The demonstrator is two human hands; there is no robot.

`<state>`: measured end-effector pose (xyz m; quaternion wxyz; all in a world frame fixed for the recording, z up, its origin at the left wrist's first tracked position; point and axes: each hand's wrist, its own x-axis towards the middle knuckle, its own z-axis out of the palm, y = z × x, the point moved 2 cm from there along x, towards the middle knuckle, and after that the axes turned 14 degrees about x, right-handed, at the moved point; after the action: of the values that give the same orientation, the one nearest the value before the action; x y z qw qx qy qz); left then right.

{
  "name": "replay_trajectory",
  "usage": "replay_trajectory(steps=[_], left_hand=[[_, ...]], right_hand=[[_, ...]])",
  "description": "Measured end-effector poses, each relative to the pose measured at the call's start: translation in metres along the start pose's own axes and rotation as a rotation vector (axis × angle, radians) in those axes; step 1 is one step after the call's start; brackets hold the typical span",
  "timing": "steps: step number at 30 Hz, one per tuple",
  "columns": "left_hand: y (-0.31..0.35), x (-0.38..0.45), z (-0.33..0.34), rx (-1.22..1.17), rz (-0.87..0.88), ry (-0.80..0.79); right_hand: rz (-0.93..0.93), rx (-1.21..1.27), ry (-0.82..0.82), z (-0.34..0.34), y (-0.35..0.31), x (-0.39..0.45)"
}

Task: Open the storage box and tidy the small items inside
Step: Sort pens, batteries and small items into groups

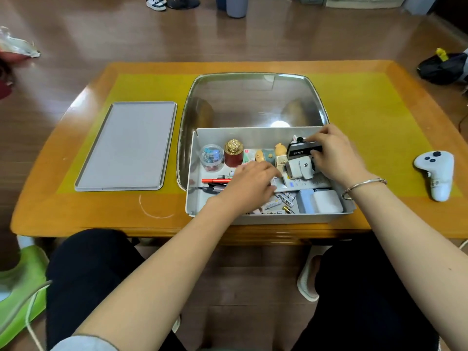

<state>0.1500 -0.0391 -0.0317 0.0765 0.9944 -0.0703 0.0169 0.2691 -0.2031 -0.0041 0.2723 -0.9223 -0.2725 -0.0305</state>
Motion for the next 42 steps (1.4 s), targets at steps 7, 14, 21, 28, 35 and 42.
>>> replay_trajectory(steps=[7, 14, 21, 28, 35, 42], left_hand=[[-0.062, -0.033, -0.025, 0.091, -0.468, 0.277], [-0.106, -0.067, -0.012, -0.14, -0.619, 0.044], [-0.102, -0.064, -0.004, -0.017, -0.651, 0.086], [-0.098, -0.062, 0.004, -0.028, -0.706, 0.119], [-0.11, -0.064, 0.004, -0.083, -0.632, 0.097], [-0.114, -0.066, 0.002, -0.147, -0.496, -0.079]], right_hand=[[-0.128, 0.067, -0.057, 0.006, -0.037, -0.014], [-0.114, -0.048, -0.481, 0.051, -0.078, -0.027], [-0.083, -0.114, -0.668, 0.088, -0.092, -0.03], [0.095, 0.15, -0.357, 0.044, -0.074, -0.028], [0.372, 0.004, -0.147, -0.016, -0.013, -0.047], [0.182, 0.015, -0.035, -0.005, -0.036, -0.048]])
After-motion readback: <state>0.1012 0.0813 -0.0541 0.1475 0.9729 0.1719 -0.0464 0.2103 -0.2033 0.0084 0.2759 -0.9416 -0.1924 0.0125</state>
